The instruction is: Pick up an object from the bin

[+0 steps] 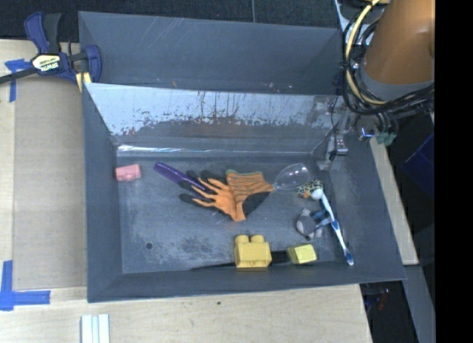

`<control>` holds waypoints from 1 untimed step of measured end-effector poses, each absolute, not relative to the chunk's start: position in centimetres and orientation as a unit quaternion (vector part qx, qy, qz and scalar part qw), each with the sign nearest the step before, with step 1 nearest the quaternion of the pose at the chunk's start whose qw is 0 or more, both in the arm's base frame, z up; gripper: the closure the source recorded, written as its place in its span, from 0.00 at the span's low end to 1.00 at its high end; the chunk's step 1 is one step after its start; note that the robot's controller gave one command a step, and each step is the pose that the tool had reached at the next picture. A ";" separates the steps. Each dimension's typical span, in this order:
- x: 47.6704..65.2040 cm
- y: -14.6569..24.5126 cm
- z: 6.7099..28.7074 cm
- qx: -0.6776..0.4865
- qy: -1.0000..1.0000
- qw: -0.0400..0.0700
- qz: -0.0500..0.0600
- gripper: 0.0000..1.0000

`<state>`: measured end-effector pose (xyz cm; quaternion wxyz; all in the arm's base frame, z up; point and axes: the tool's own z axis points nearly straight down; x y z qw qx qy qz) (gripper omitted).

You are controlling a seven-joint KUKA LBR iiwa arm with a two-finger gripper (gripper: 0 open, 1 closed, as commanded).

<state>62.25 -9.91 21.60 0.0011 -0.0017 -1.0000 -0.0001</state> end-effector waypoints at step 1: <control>62.4 -9.9 21.9 0.000 -1.000 -0.002 0.000 0.00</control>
Offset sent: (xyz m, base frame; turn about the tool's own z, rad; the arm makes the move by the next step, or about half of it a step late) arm -0.0063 -0.0557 -0.1460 -0.3122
